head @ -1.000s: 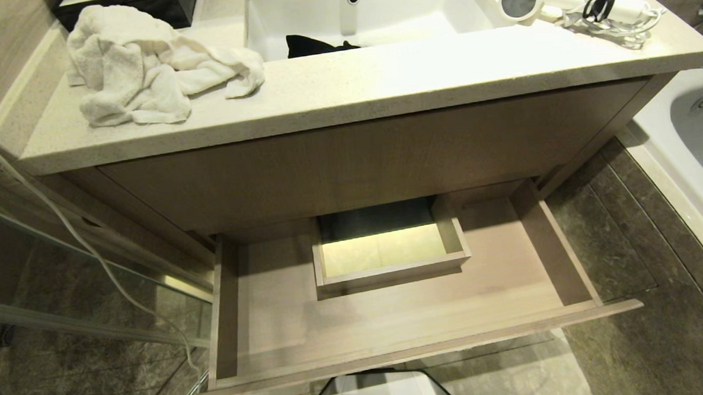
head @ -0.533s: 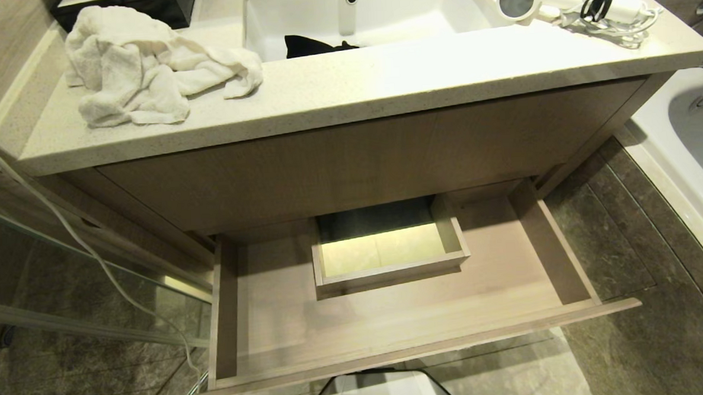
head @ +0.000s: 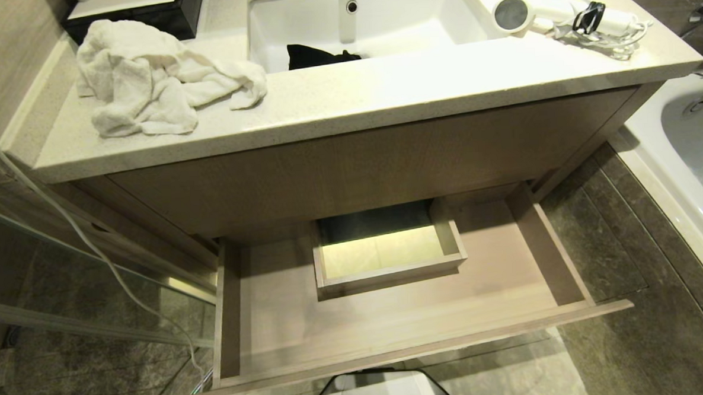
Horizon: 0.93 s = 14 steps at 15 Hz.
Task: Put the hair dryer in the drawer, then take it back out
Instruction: Pick up the hairdryer
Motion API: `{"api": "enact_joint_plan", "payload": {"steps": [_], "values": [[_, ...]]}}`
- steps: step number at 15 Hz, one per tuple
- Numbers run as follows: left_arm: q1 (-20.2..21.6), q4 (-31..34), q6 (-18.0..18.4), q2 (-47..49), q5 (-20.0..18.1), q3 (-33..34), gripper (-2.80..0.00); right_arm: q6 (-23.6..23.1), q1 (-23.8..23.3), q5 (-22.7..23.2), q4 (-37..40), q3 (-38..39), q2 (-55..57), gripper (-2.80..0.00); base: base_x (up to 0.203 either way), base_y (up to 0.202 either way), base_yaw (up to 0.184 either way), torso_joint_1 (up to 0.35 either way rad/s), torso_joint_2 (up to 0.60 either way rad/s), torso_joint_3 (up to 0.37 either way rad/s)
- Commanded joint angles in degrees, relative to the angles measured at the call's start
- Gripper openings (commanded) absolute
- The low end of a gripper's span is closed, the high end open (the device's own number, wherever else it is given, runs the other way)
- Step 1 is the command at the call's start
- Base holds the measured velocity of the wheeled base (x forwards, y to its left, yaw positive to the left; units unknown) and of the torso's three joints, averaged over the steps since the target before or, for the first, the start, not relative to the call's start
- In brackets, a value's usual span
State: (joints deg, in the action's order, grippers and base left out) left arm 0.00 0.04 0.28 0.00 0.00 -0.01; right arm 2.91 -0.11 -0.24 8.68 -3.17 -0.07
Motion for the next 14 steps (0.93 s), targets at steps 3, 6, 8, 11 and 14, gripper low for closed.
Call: {"api": "enact_joint_plan", "payload": {"steps": [3, 6, 8, 11, 14], "values": [[0.0, 0.05, -0.02, 0.0, 0.0, 0.1, -2.8, 0.08, 0.02, -0.08, 0.02, 0.01, -0.1, -2.8, 0.0, 0.0, 0.0, 0.306, -0.55, -0.243], [0.0, 0.05, -0.02, 0.0, 0.0, 0.1, -2.8, 0.08, 0.02, -0.02, 0.02, 0.01, -0.1, -2.8, 0.0, 0.0, 0.0, 0.212, -0.38, -0.17], [0.0, 0.05, -0.02, 0.0, 0.0, 0.1, -2.8, 0.08, 0.02, -0.11, 0.02, 0.01, -0.1, -2.8, 0.0, 0.0, 0.0, 0.201, -0.35, -0.155], [0.0, 0.05, -0.02, 0.0, 0.0, 0.09, -2.8, 0.08, 0.02, -0.02, 0.02, 0.01, -0.1, -2.8, 0.0, 0.0, 0.0, 0.185, -0.33, -0.147], [0.0, 0.05, -0.02, 0.0, 0.0, 0.1, -2.8, 0.08, 0.02, -0.02, 0.02, 0.01, -0.1, -2.8, 0.0, 0.0, 0.0, 0.175, -0.32, -0.15]]}}
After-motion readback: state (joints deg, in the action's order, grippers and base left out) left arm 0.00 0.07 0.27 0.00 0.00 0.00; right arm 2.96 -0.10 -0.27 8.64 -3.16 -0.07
